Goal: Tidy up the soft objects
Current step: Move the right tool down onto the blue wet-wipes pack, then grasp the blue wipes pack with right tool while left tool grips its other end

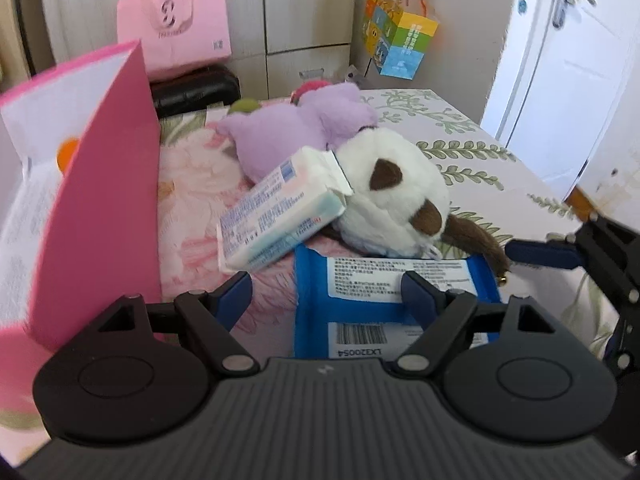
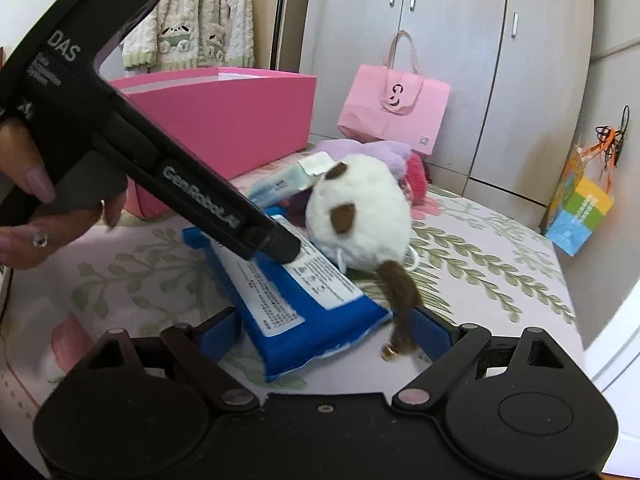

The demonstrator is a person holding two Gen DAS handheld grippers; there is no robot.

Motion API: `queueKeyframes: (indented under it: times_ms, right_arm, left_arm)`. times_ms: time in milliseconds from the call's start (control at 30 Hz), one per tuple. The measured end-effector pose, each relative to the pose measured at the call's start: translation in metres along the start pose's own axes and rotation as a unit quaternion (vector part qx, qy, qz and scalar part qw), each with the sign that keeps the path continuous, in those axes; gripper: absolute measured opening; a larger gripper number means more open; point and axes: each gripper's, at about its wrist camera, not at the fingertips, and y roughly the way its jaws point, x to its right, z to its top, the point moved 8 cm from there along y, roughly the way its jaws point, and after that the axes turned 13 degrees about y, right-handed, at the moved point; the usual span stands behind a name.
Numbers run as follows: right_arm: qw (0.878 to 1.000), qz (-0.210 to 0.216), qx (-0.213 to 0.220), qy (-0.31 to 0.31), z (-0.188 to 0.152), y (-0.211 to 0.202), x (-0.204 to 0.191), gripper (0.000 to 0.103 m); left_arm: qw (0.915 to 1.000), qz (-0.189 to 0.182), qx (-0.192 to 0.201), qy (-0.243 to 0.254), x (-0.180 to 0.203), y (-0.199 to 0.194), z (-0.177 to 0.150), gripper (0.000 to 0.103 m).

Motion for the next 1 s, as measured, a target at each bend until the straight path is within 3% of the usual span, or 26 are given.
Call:
queueKeyframes:
  times_ms: [133, 233, 300, 367, 567, 1000]
  right_arm:
    - [0.999, 0.041, -0.009, 0.012, -0.005, -0.005, -0.004, 0.093]
    - [0.999, 0.035, 0.003, 0.038, -0.008, -0.005, -0.004, 0.092]
    - [0.998, 0.036, 0.004, 0.060, -0.012, -0.003, -0.004, 0.086]
    - [0.995, 0.035, 0.009, 0.093, -0.011, -0.001, -0.003, 0.087]
    - [0.994, 0.002, 0.021, 0.104, -0.007, 0.006, -0.010, 0.074]
    - [0.991, -0.020, 0.065, 0.115, -0.012, 0.005, -0.014, 0.075]
  left_arm:
    - [0.9997, -0.020, 0.001, -0.011, 0.003, 0.002, -0.005, 0.080]
    - [0.9977, -0.059, 0.002, -0.032, 0.007, 0.002, -0.010, 0.069]
    - [0.9977, -0.058, 0.009, -0.035, 0.009, 0.000, -0.013, 0.066]
    - [0.9976, -0.059, 0.014, -0.033, 0.011, 0.000, -0.014, 0.062]
    - [0.9978, -0.053, 0.023, -0.033, 0.019, -0.004, -0.016, 0.058]
    - [0.9986, -0.028, 0.031, 0.031, 0.044, -0.021, -0.018, 0.060]
